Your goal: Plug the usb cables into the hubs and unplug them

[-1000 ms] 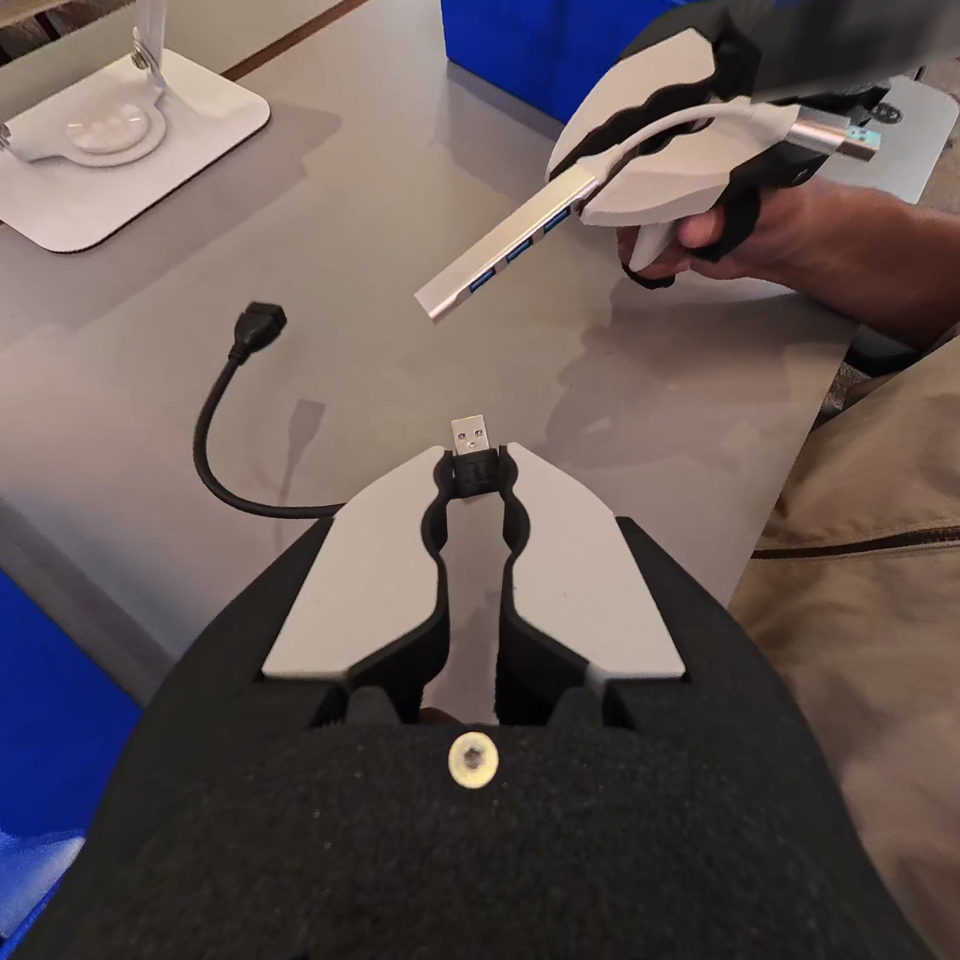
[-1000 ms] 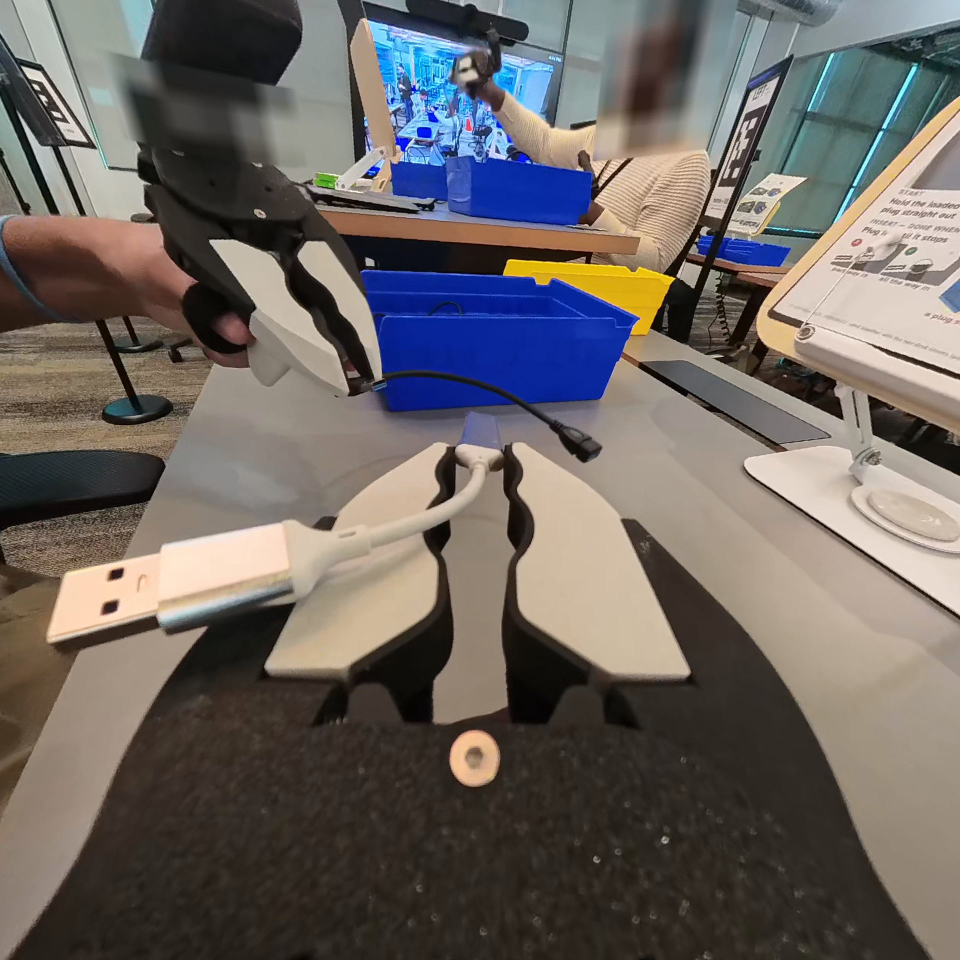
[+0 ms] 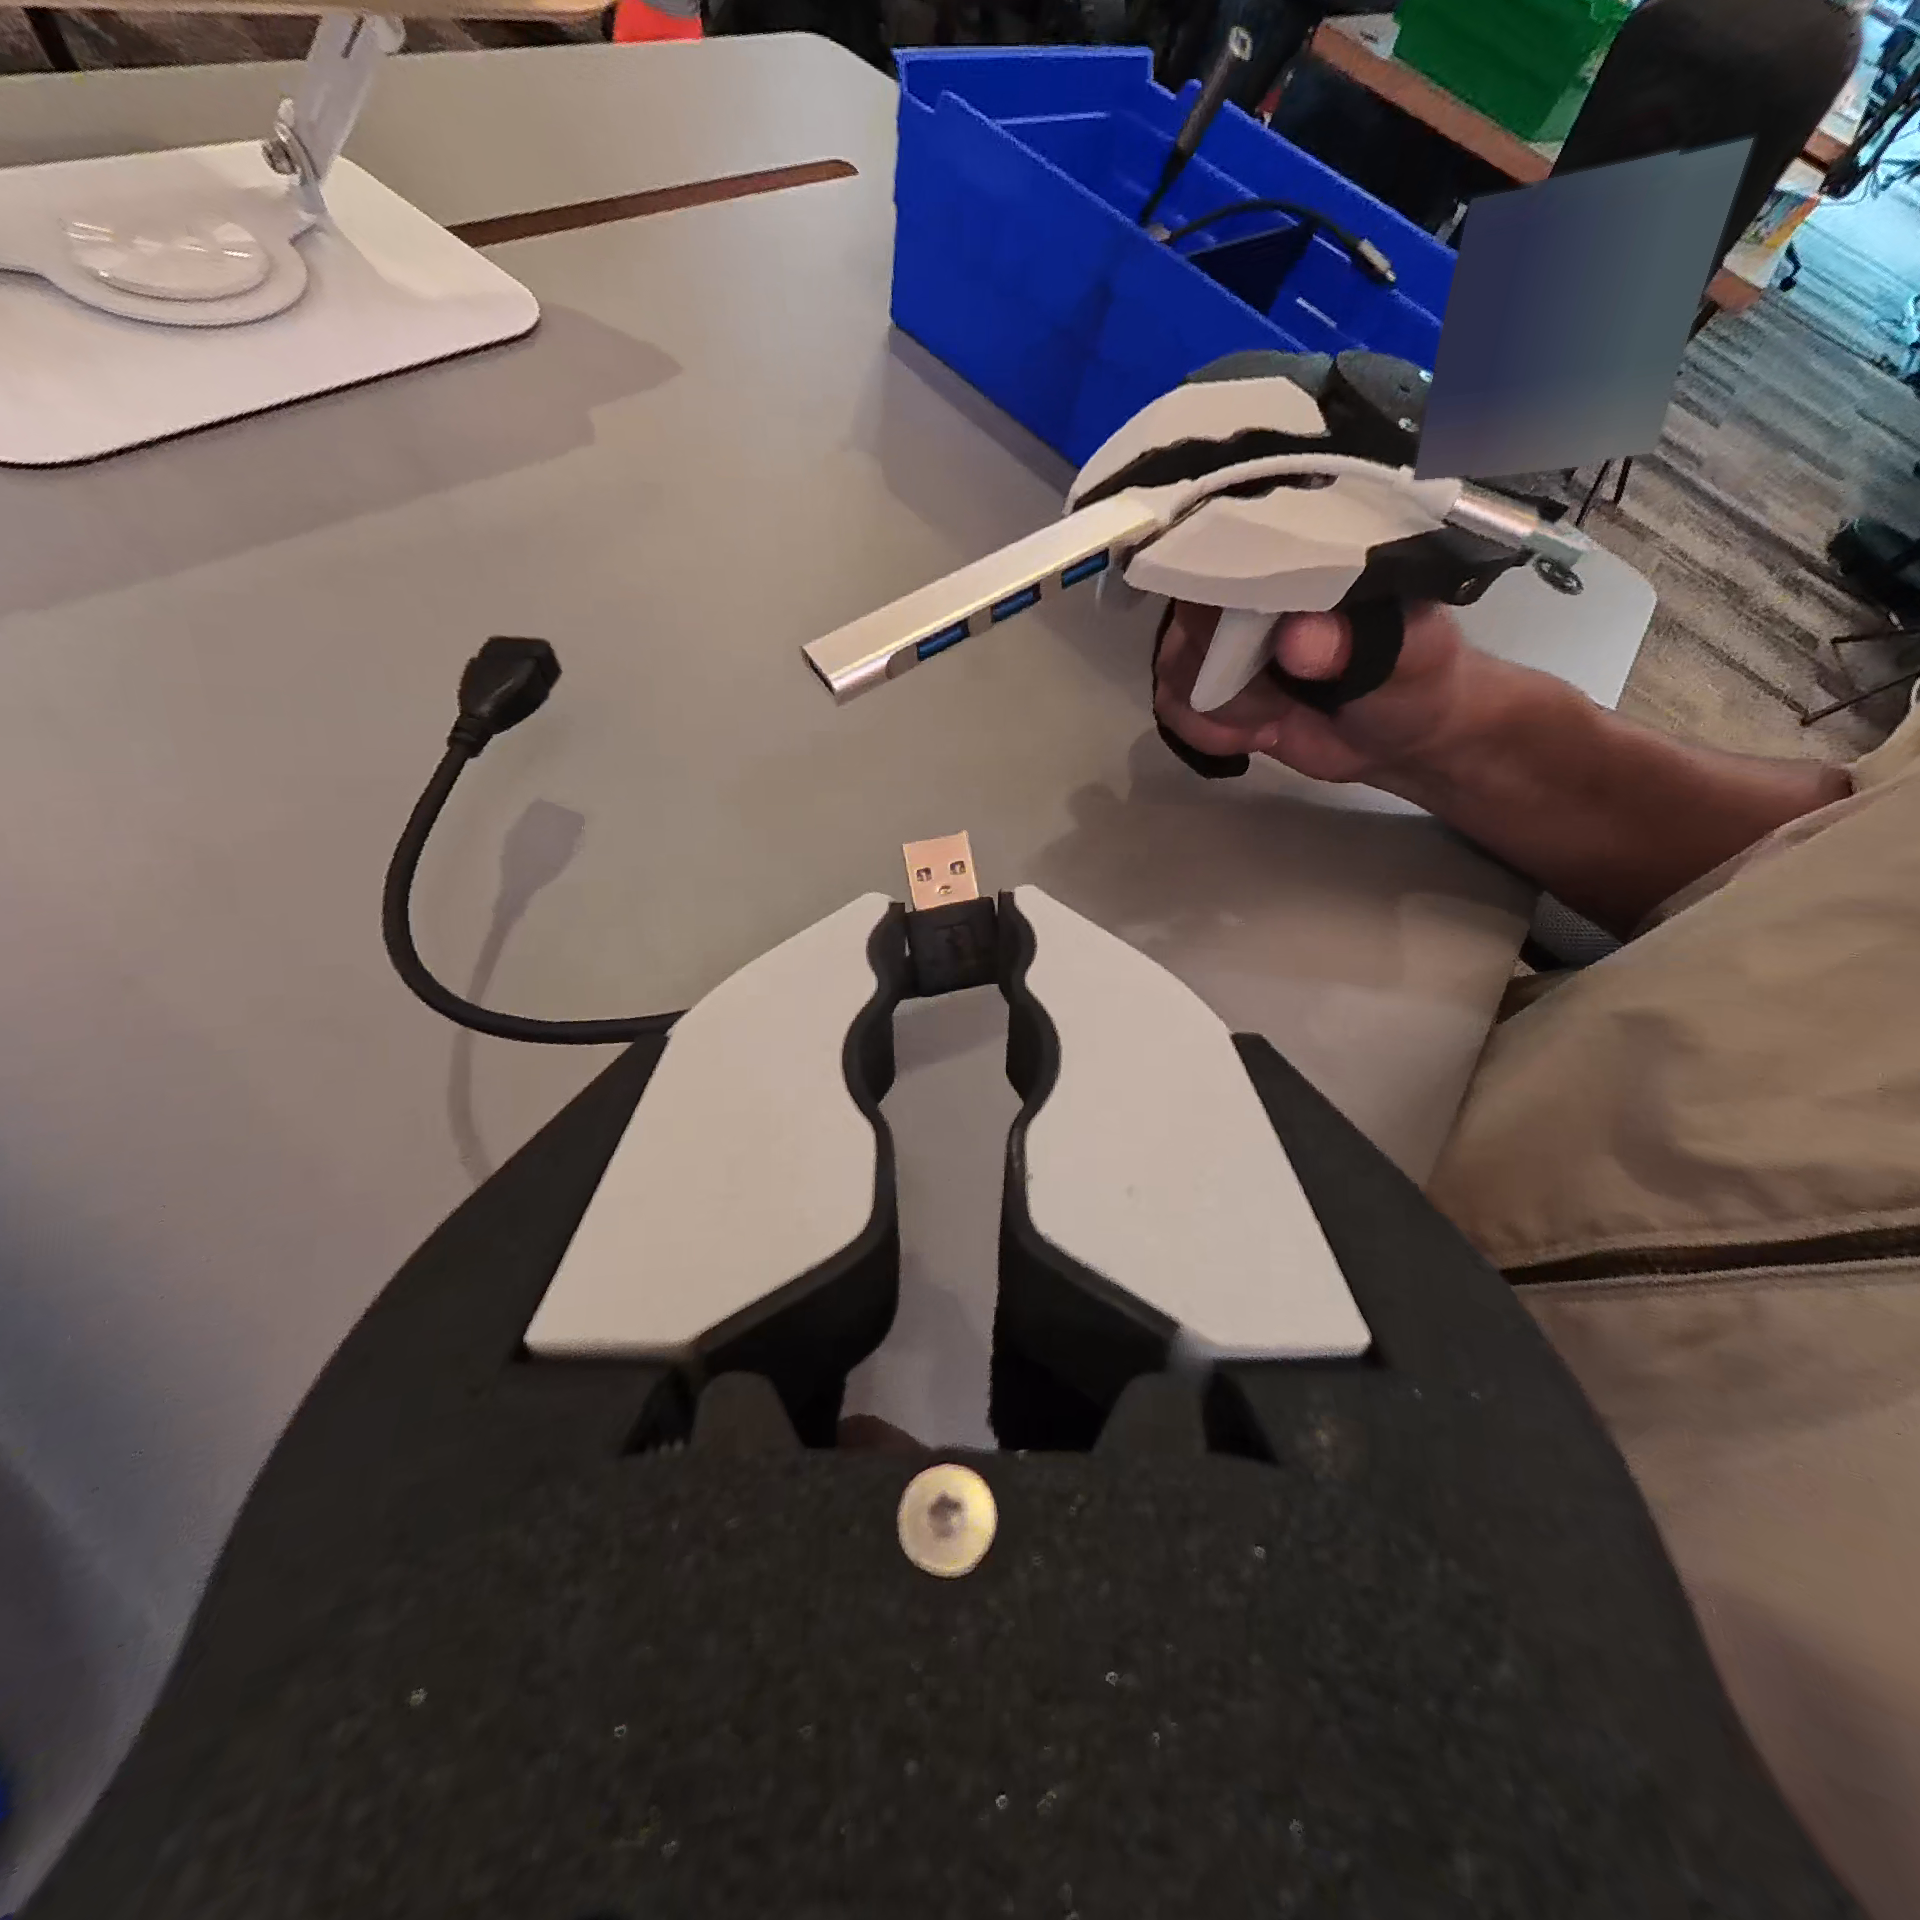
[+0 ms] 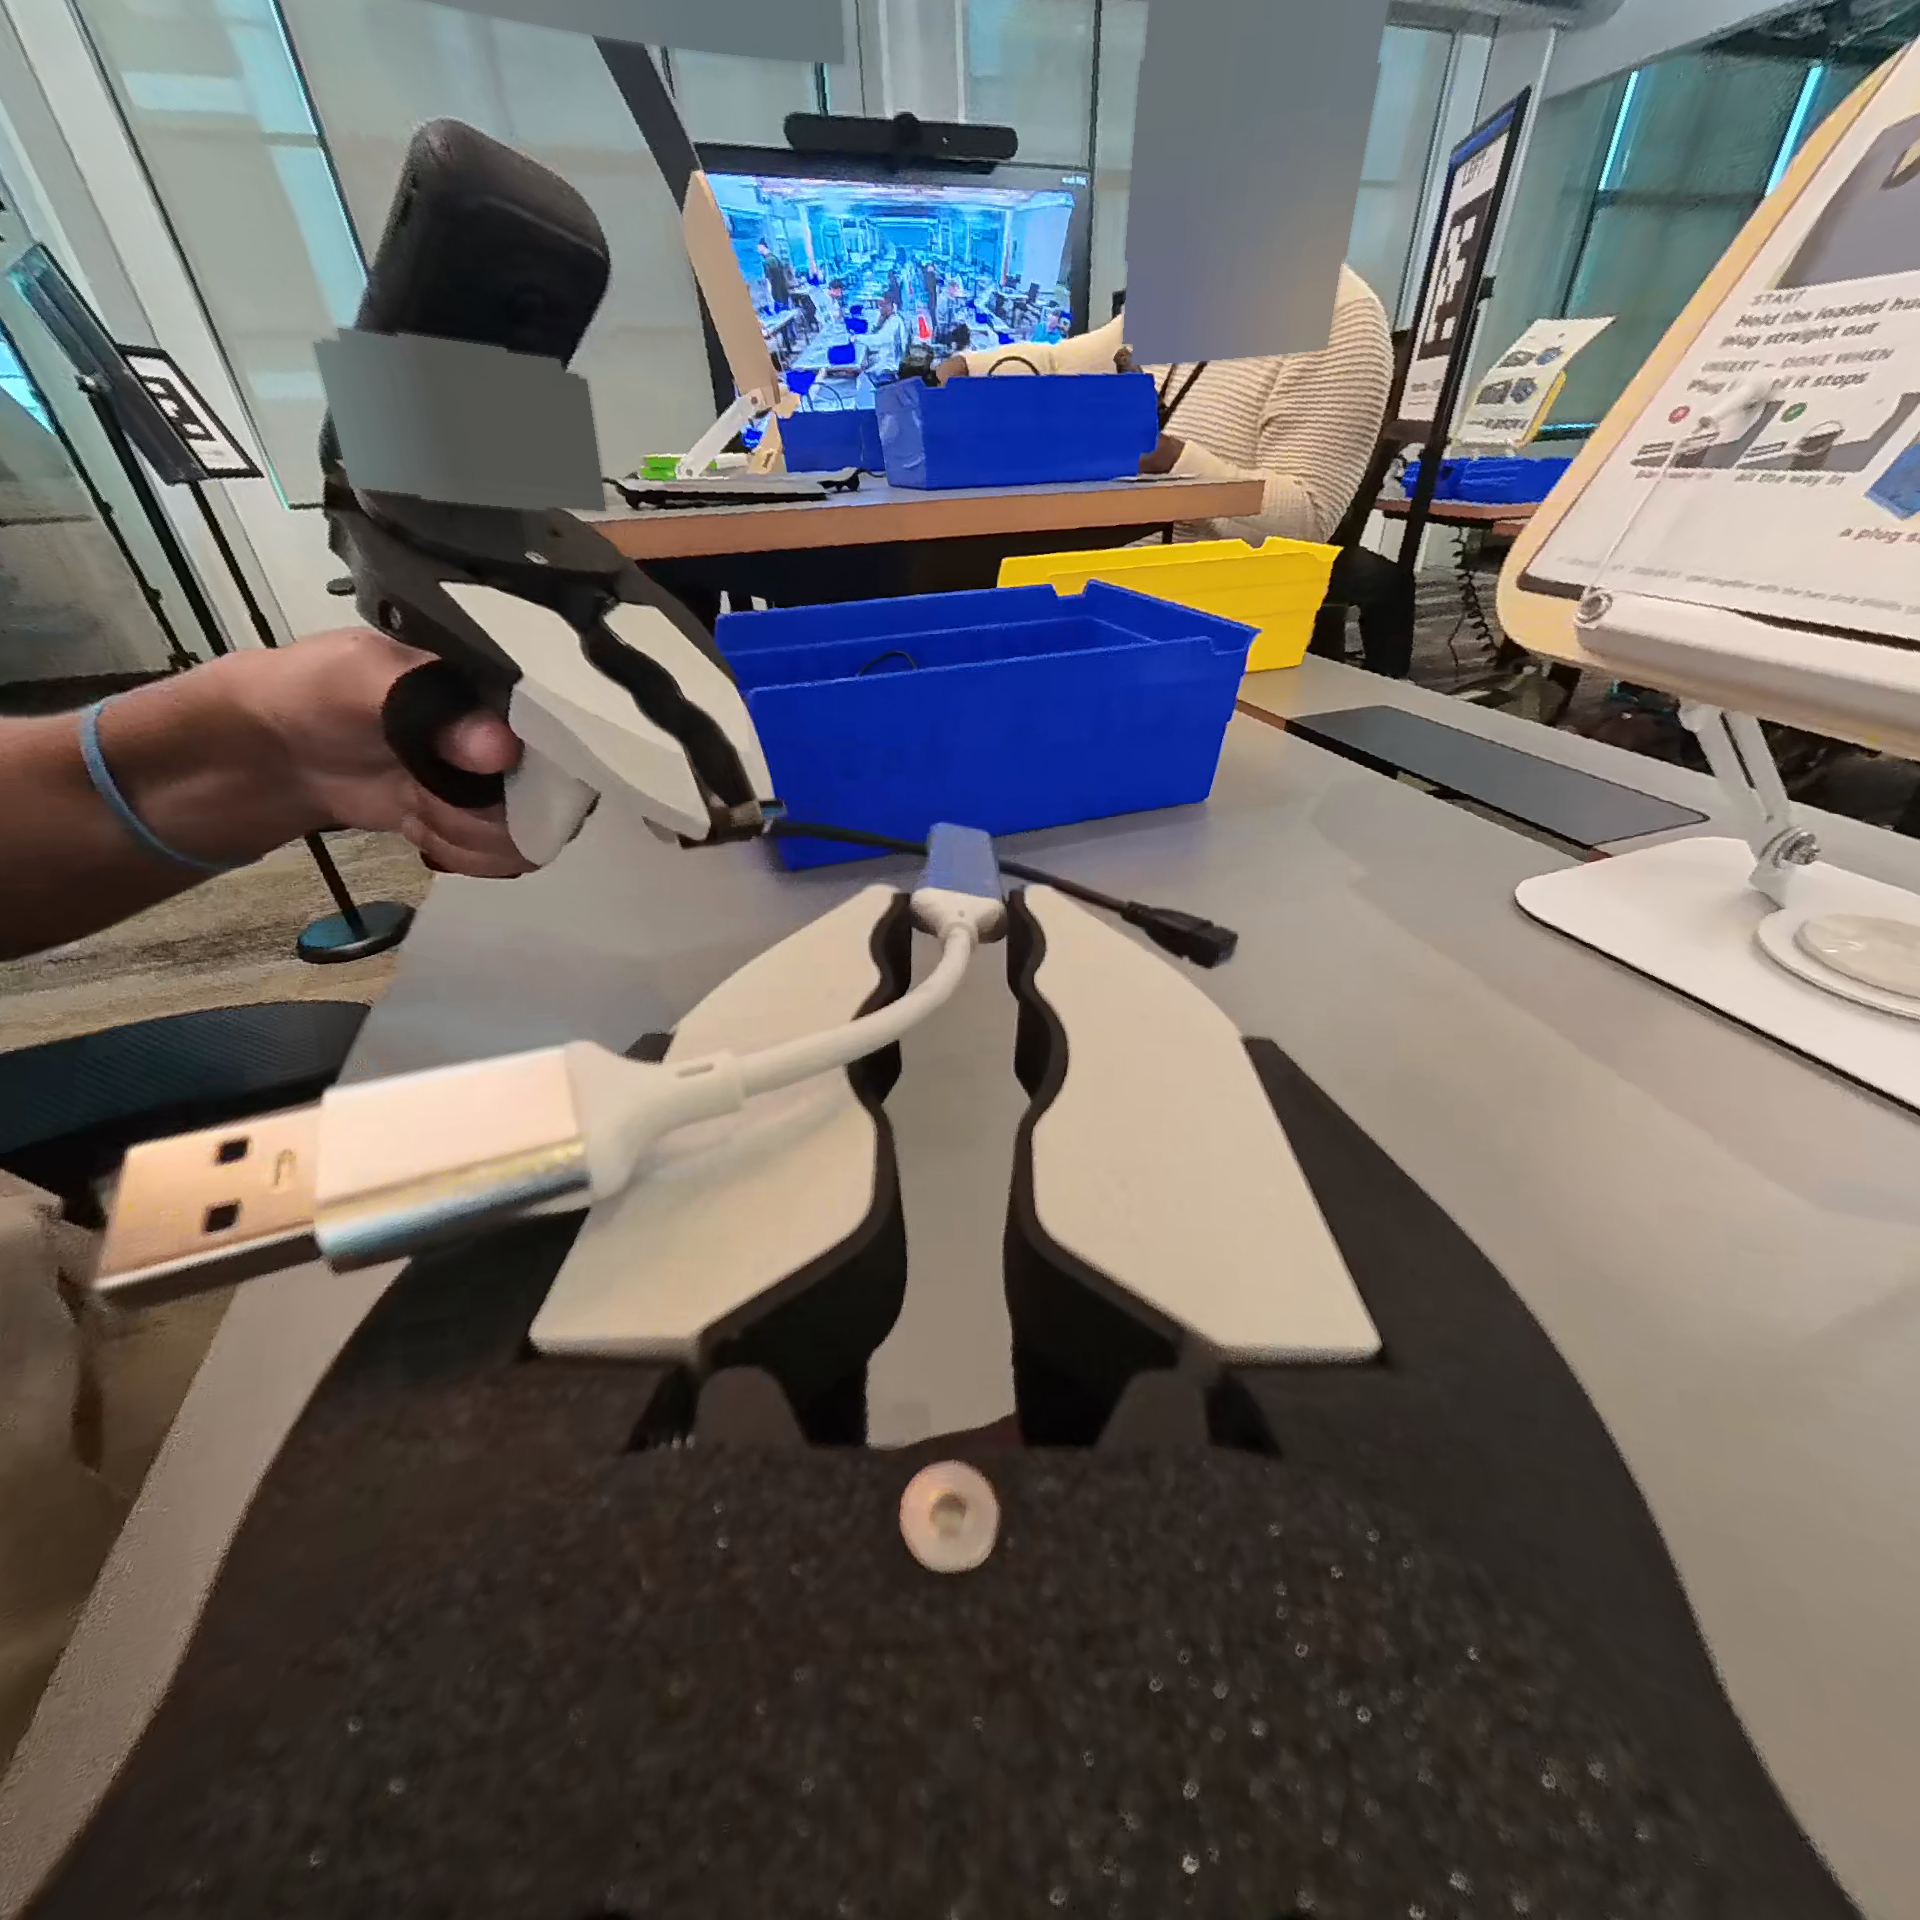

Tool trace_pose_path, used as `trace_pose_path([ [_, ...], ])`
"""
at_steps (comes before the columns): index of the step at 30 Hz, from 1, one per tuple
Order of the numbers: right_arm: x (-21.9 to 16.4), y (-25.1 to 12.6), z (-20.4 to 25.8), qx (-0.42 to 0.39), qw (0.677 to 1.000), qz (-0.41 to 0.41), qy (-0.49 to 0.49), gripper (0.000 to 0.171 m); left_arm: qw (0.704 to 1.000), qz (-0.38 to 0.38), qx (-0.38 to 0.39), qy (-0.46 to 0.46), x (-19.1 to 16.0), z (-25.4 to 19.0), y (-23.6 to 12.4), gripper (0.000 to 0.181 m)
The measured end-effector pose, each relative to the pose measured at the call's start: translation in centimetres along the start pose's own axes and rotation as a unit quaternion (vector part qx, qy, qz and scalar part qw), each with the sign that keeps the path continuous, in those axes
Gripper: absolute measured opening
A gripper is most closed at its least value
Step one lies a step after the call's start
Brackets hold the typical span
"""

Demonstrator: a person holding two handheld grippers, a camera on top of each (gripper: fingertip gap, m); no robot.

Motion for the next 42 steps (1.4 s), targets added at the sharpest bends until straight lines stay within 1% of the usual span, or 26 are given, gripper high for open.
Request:
trace_pose_path([
  [3,-0.4,0.1,-0.4,-0.012,1.000,0.010,-0.005,0.018,1.000,0.017,0.010,0.010,-0.4,0.2,0.1,0.016],
  [4,-0.5,0.1,-0.5,-0.019,1.000,0.015,-0.011,0.018,0.999,0.034,0.023,0.021,-0.7,0.4,0.3,0.016],
  [7,-1.0,0.3,-0.7,-0.039,0.998,0.036,-0.037,0.018,0.990,0.122,0.060,0.049,-2.4,1.0,1.3,0.016],
  [10,-1.1,0.4,-0.7,-0.048,0.997,0.044,-0.052,0.018,0.981,0.167,0.075,0.068,-3.5,1.3,2.4,0.016],
  [11,-1.1,0.4,-0.7,-0.051,0.996,0.045,-0.054,0.018,0.981,0.164,0.069,0.072,-3.4,1.2,2.7,0.016],
  [14,-1.0,0.2,-0.8,-0.058,0.996,0.044,-0.059,0.018,0.994,0.103,-0.014,0.022,-2.1,0.0,2.9,0.016],
  [16,-0.8,0.0,-1.0,-0.064,0.995,0.040,-0.061,0.018,0.996,0.041,-0.073,-0.019,-1.0,-0.4,2.4,0.016],
  [17,-0.7,-0.2,-1.1,-0.068,0.995,0.037,-0.062,0.018,0.992,-0.004,-0.113,-0.061,-0.3,-0.5,2.0,0.016],
  [19,-0.3,-0.6,-1.3,-0.076,0.995,0.028,-0.064,0.017,0.964,-0.108,-0.202,-0.132,0.9,-0.8,1.0,0.016],
  [21,0.3,-1.1,-1.5,-0.080,0.995,0.013,-0.060,0.018,0.917,-0.192,-0.285,-0.203,1.5,-0.7,0.2,0.016],
  [22,0.6,-1.4,-1.6,-0.081,0.995,0.005,-0.058,0.018,0.892,-0.224,-0.310,-0.239,1.5,-0.3,0.1,0.016],
  [24,1.0,-1.8,-1.6,-0.080,0.995,-0.007,-0.052,0.017,0.851,-0.254,-0.341,-0.307,0.4,1.0,0.5,0.016],
  [26,1.3,-1.9,-1.6,-0.081,0.995,-0.011,-0.053,0.018,0.832,-0.255,-0.335,-0.362,-1.4,2.4,1.4,0.015],
  [27,1.3,-2.0,-1.5,-0.081,0.995,-0.011,-0.054,0.018,0.831,-0.245,-0.331,-0.375,-2.3,2.8,1.8,0.015],
  [29,1.2,-1.9,-1.4,-0.080,0.995,-0.009,-0.056,0.018,0.847,-0.216,-0.311,-0.373,-3.6,3.2,2.2,0.016],
  [32,1.1,-1.7,-1.3,-0.077,0.995,-0.005,-0.058,0.018,0.872,-0.185,-0.277,-0.359,-4.2,3.7,2.0,0.016],
  [35,1.0,-1.5,-1.2,-0.075,0.995,-0.003,-0.059,0.018,0.891,-0.136,-0.271,-0.339,-4.6,3.7,1.6,0.016],
  [36,1.0,-1.5,-1.2,-0.074,0.995,-0.002,-0.059,0.018,0.902,-0.118,-0.257,-0.327,-4.8,3.8,1.5,0.020],
  [38,1.0,-1.5,-1.1,-0.074,0.995,-0.001,-0.059,0.018,0.923,-0.082,-0.224,-0.303,-5.3,4.1,1.3,0.033],
  [42,0.8,-1.3,-1.1,-0.075,0.995,0.003,-0.062,0.018,0.947,-0.053,-0.188,-0.253,-4.8,3.6,1.1,0.042],
])
Point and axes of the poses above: each gripper's, where its closed fingertips meet, y out along the fingers, x out of its top, z = x × y across the jaws, the point moved 7 cm from there along -y, back along the fingers, and after that the axes turned 14 degrees about y, right-handed, at the moved point
